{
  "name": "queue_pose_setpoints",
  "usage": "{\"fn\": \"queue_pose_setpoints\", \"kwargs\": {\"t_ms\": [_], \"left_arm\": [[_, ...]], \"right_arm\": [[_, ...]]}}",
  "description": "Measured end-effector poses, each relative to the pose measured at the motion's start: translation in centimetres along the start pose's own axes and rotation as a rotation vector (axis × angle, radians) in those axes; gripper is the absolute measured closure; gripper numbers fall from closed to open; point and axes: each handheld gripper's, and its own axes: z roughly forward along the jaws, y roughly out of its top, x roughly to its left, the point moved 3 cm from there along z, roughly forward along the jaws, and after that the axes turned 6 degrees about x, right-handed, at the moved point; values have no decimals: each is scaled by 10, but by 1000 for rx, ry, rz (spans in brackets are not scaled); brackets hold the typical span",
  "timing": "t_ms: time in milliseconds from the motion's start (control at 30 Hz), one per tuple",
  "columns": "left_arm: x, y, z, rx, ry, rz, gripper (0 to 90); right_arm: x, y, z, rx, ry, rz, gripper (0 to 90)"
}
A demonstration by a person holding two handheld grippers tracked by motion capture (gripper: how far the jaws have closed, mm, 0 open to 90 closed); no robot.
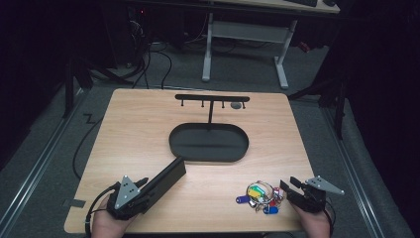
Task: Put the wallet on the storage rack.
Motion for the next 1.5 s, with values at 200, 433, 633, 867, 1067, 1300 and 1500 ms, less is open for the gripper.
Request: {"fn": "queue_pose_setpoints", "kwargs": {"t_ms": [200,433,633,867,1067,1300,1500], "left_arm": [[-5,5,5,60,18,24,526],[-7,8,1,145,40,31,515],[-10,18,-1,209,64,91,517],[-14,30,4,295,55,150,514],[-12,38,3,351,41,152,515],[-4,44,4,397,1,103,508],[-3,48,8,445,-2,152,505]], "right_arm": [[2,-1,0,6,12,-14,460],[7,2,2,-20,33,-74,428],[10,8,6,-37,34,-86,429],[7,0,3,-34,55,-65,434],[8,0,1,-37,57,-69,434],[12,-7,0,-13,58,-105,433],[5,-13,-7,-11,42,-84,432]]}}
